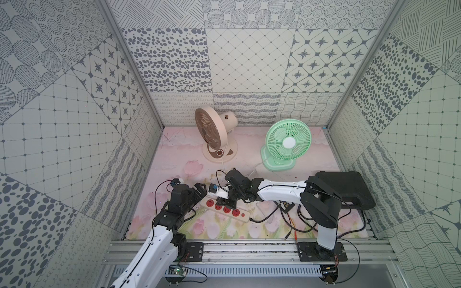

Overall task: Plug the desk fan into the power strip
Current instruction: Insert the plug into the socket.

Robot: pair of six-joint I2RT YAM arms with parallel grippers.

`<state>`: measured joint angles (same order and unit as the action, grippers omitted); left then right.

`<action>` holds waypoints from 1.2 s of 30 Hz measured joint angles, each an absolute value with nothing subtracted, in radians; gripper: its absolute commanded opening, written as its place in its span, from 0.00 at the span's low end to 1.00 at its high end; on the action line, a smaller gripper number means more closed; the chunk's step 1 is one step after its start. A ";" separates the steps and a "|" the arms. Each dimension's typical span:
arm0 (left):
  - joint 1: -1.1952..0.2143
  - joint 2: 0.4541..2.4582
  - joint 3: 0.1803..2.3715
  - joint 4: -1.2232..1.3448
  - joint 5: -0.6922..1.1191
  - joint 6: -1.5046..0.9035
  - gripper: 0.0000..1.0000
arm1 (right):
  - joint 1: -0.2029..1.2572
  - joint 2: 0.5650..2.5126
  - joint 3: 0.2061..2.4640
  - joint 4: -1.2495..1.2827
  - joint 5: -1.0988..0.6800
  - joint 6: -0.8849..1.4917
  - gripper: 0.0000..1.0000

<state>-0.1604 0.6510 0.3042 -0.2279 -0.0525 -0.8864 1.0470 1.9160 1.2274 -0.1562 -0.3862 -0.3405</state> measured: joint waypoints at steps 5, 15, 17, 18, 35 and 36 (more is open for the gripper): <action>-0.155 0.653 0.304 -0.228 -0.049 -0.886 1.00 | 1.048 1.918 1.252 -0.202 -0.352 -0.348 0.00; -0.154 0.654 0.304 -0.228 -0.047 -0.886 1.00 | 1.069 1.922 1.287 -0.270 -0.307 -0.352 0.00; -0.154 0.655 0.304 -0.228 -0.047 -0.886 0.99 | 1.074 1.926 1.295 -0.278 -0.303 -0.351 0.00; -0.154 0.655 0.304 -0.228 -0.047 -0.886 1.00 | 1.077 1.930 1.298 -0.279 -0.299 -0.349 0.00; -0.150 0.657 0.303 -0.229 -0.054 -0.885 0.99 | 1.093 1.943 1.320 -0.292 -0.222 -0.298 0.00; -0.150 0.657 0.303 -0.229 -0.054 -0.885 0.99 | 1.093 1.943 1.320 -0.292 -0.218 -0.297 0.00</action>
